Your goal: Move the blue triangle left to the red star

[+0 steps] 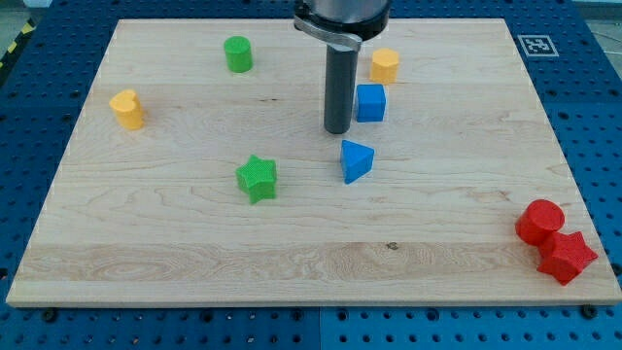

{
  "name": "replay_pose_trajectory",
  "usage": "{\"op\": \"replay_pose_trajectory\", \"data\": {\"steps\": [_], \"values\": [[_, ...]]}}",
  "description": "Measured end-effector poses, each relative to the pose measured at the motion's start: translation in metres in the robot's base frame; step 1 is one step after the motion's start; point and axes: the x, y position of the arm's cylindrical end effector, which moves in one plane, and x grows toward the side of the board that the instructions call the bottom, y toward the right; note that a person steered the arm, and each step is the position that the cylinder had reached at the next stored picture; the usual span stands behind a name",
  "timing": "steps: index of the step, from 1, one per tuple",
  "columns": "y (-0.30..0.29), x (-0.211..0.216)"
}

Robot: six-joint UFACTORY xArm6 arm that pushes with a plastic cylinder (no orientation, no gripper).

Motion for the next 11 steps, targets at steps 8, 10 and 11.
{"op": "replay_pose_trajectory", "data": {"steps": [8, 10, 11], "values": [[0.018, 0.065], [0.033, 0.068], [0.049, 0.069]]}}
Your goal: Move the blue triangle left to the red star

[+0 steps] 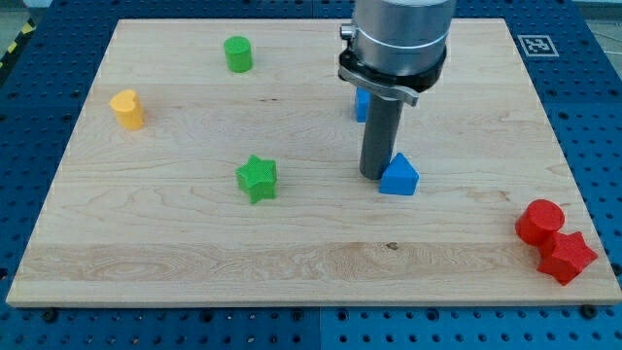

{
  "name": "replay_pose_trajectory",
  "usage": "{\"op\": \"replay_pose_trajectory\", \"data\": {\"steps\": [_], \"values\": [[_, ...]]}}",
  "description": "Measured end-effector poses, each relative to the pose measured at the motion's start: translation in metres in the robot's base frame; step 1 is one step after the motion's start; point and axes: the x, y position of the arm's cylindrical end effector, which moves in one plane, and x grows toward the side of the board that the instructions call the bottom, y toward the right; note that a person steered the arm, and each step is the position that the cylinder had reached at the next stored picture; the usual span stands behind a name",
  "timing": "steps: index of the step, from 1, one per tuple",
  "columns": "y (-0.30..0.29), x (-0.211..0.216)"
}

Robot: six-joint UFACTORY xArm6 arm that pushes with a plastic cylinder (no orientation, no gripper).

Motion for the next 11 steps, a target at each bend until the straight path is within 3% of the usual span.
{"op": "replay_pose_trajectory", "data": {"steps": [3, 5, 11], "values": [[0.016, 0.012], [0.058, 0.017], [0.076, 0.046]]}}
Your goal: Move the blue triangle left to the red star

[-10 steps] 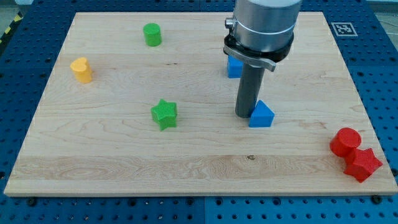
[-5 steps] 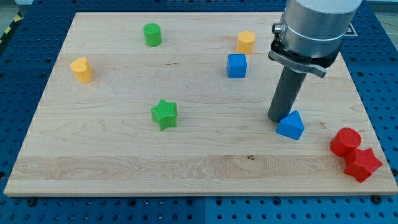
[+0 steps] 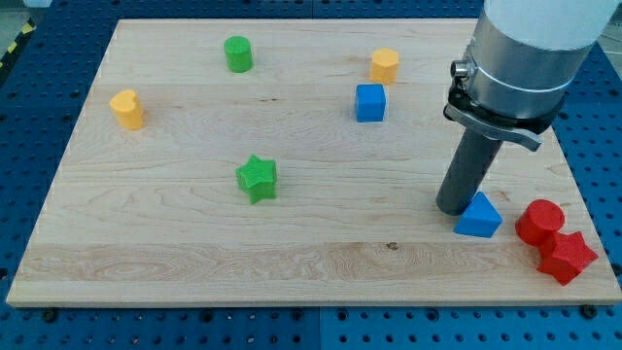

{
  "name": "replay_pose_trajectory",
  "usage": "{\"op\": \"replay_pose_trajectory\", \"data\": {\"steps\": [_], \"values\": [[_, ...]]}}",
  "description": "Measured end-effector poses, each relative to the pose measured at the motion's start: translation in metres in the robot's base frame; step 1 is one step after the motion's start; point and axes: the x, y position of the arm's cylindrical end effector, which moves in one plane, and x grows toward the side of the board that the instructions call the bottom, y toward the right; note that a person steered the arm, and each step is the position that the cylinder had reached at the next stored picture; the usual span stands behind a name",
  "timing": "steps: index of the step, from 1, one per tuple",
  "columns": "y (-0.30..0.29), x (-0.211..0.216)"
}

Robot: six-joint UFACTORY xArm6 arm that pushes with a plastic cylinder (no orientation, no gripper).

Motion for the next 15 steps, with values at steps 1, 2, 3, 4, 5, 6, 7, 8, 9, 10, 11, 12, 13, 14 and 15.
{"op": "replay_pose_trajectory", "data": {"steps": [1, 2, 3, 4, 5, 6, 7, 8, 9, 10, 11, 12, 13, 14, 15], "values": [[0.000, 0.000], [0.008, 0.000], [0.013, 0.000], [0.013, -0.004], [0.025, -0.007], [0.052, -0.005], [0.057, -0.004], [0.053, 0.015], [0.049, 0.015], [0.020, 0.019], [-0.004, 0.019], [-0.004, 0.034], [-0.004, 0.037], [0.003, 0.041], [0.018, 0.039]]}}
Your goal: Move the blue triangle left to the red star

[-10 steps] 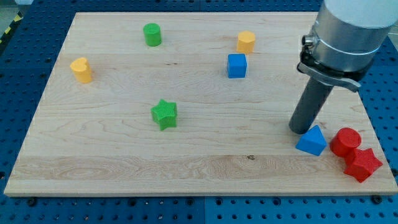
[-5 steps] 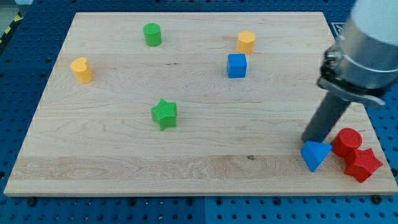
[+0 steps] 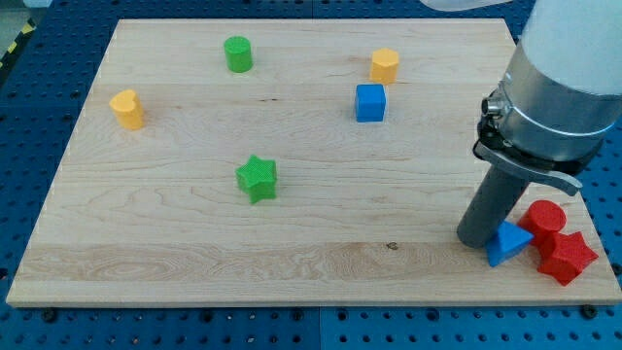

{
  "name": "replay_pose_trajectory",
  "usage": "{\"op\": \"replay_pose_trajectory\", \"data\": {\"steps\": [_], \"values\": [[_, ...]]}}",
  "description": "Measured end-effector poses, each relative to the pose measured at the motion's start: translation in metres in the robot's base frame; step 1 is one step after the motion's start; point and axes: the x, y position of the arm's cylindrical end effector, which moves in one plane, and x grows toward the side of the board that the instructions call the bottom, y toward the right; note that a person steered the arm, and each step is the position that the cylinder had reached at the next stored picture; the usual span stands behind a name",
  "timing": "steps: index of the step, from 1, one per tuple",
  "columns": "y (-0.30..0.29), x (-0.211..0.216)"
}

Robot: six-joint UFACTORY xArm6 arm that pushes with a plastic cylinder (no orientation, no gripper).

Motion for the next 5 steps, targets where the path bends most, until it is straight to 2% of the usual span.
{"op": "replay_pose_trajectory", "data": {"steps": [3, 4, 5], "values": [[0.018, 0.022], [0.001, 0.015], [-0.032, -0.013]]}}
